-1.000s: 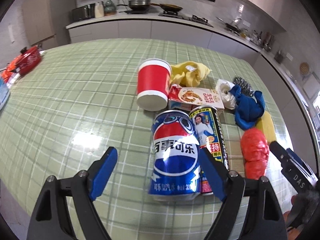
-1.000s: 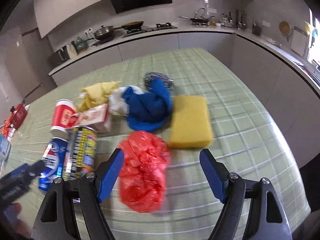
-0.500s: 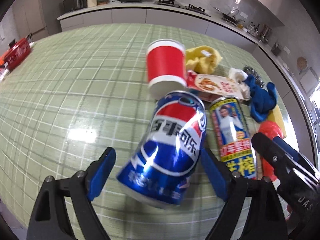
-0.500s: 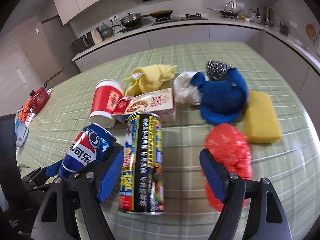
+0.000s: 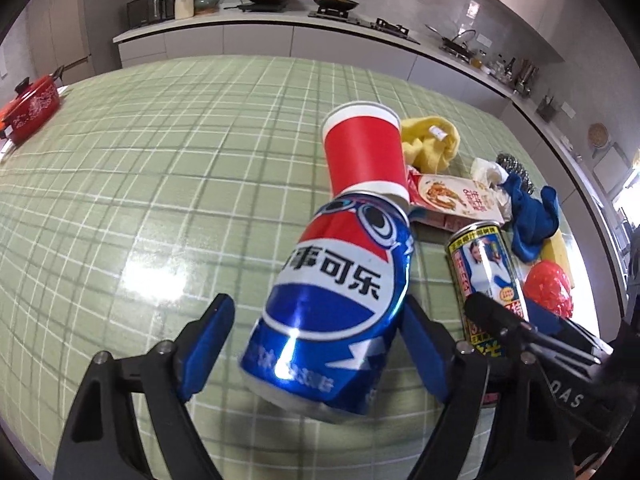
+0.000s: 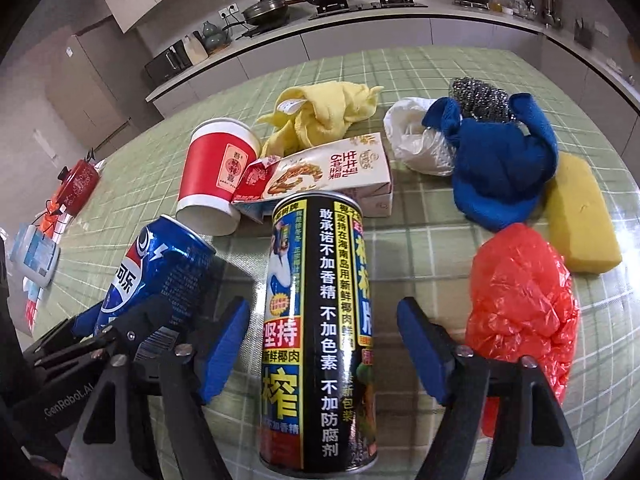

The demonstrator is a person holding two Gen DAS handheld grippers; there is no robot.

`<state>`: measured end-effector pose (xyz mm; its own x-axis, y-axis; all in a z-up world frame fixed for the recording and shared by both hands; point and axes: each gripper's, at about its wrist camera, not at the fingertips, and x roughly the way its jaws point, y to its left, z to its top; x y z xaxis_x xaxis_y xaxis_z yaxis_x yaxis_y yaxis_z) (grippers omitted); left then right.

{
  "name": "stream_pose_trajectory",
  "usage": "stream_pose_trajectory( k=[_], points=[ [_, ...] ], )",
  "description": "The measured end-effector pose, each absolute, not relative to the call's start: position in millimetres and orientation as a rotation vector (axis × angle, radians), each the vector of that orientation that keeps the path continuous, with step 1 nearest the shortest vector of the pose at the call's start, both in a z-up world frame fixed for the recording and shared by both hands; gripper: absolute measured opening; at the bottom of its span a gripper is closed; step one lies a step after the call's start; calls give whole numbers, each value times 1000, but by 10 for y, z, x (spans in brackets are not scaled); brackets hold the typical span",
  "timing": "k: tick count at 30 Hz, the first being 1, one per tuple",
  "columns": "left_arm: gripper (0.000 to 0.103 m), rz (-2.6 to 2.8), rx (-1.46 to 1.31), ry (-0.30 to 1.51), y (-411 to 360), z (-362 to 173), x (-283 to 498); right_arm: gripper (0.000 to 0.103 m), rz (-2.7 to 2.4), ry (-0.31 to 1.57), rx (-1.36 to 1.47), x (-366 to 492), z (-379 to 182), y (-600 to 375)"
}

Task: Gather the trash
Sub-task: 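Grasp the Pepsi can with the left tool while the right tool grasps the black-yellow can, then carry both cans over the black bucket and open both tools to drop them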

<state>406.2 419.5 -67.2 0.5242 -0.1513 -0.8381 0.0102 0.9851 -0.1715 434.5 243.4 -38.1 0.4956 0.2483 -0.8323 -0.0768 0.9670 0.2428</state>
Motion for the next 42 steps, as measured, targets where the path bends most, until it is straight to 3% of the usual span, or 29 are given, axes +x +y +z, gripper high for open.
stream_pose_trajectory(
  k=[3, 6, 9, 24, 42],
  points=[
    [69, -135, -165, 1026, 4192, -706, 4100, 65, 198, 1064, 163, 4365, -457, 2471],
    [66, -153, -170, 1022, 4192, -726, 4101, 55, 194, 1063, 142, 4350, -482, 2517],
    [64, -161, -189, 1011, 4212, -724, 4091, 55, 201, 1056, 144, 4334, -478, 2556],
    [62, -178, -217, 904, 4101, -297, 3824, 55, 214, 919, 218, 3994, 27, 2225],
    [62, -225, -198, 852, 2689, -94, 3311, 55, 145, 835, 264, 3281, 328, 579]
  ],
)
